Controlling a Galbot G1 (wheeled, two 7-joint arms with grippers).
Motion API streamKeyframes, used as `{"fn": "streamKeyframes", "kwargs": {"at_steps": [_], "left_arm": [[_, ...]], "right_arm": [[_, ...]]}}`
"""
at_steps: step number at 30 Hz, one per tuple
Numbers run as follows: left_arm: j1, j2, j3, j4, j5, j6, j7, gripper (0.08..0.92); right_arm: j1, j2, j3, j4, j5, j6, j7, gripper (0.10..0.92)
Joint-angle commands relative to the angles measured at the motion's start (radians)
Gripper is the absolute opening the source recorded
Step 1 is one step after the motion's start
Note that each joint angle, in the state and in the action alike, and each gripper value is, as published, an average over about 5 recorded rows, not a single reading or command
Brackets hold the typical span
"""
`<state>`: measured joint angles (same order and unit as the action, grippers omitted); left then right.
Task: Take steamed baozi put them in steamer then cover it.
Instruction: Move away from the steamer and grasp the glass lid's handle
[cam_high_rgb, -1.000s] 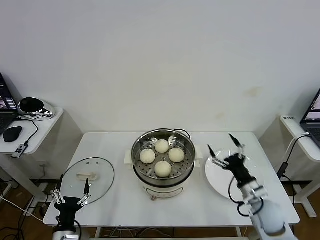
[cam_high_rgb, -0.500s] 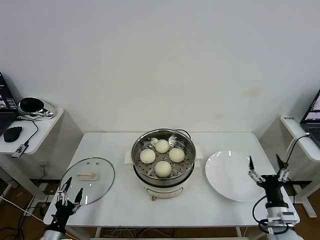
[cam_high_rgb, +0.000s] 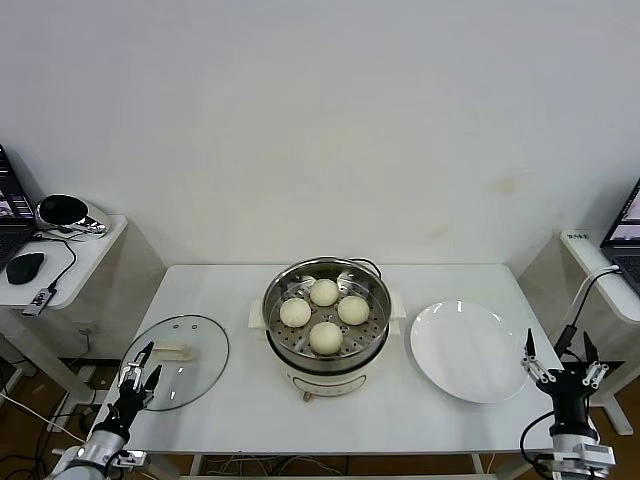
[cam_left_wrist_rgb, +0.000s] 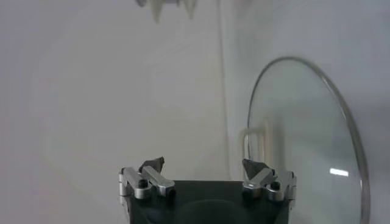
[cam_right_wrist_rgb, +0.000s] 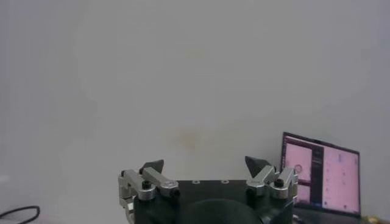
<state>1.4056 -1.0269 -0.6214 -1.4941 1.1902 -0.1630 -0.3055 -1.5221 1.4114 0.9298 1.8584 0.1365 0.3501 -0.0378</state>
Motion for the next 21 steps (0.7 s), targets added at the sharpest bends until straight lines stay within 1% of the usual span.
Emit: {"fn": "streamKeyframes", "kwargs": {"at_steps": [1,10,21], "left_arm": [[-0.15,0.025,0.06,0.112,0.065,0.001,0.009,0.823],[-0.217,0.017,0.109,0.167,0.056,-0.003,0.035,0.823],[-0.238,0.012,0.121,0.201,0.052,-0.009,0.032,0.823]], "right_arm": [[-0.013,0.018,0.021,0.003,0.016,0.001,0.009,0.823],[-0.012,0.024,0.013,0.011,0.014,-0.002,0.004,0.823],[-0.02,0.023,0.01,0.005,0.014,0.003,-0.001,0.823]]}}
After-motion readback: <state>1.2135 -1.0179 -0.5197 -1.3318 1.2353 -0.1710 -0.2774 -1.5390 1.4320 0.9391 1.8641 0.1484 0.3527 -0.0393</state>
